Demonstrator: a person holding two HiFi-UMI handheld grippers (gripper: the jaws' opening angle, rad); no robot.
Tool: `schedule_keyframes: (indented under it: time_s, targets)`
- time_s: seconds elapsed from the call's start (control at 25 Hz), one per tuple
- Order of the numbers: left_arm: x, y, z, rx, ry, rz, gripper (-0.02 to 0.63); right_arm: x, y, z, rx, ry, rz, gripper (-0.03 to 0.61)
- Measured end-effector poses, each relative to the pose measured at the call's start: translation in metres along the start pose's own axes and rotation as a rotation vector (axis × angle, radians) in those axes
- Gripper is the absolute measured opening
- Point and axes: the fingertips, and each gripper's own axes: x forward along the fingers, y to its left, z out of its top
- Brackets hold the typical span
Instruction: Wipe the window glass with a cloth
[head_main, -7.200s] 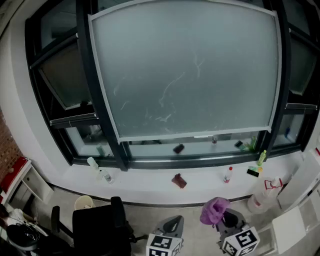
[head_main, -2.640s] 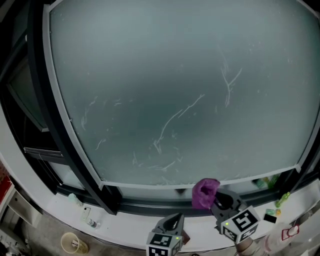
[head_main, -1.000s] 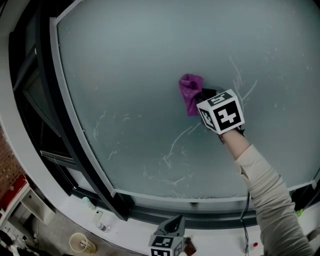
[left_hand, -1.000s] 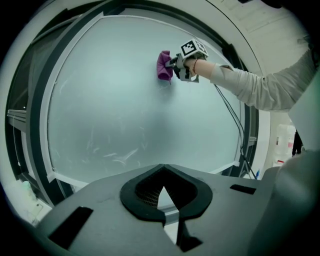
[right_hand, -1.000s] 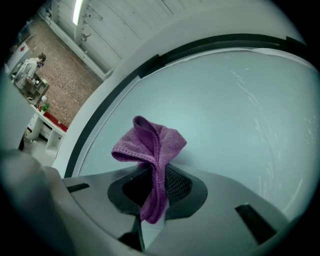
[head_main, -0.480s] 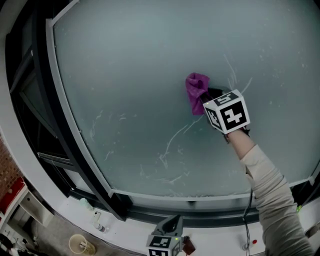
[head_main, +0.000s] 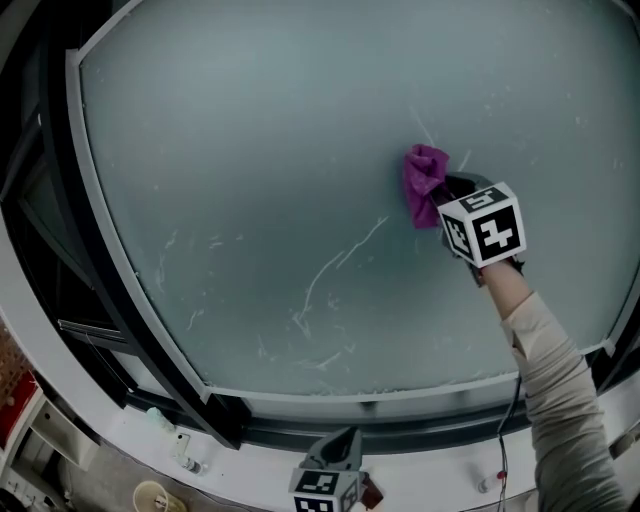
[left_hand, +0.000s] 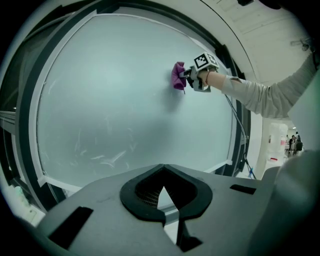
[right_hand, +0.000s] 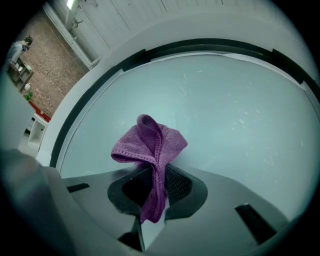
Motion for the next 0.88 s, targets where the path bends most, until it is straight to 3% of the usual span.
schedule_keyframes:
  time_s: [0.48,0.88]
  targets:
    - [0.014,-0.021,-0.002,0.012,0.007,-0.057,0.005,-0.036,-0.071,-0.047,-0.001,0.076,-0.134,0.052]
    - [0.014,-0.020,-0.001,0.014,0.006,-0.063,0.005,-0.049,-0.094,-0.064,0.007,0.117,-0.194,0.052]
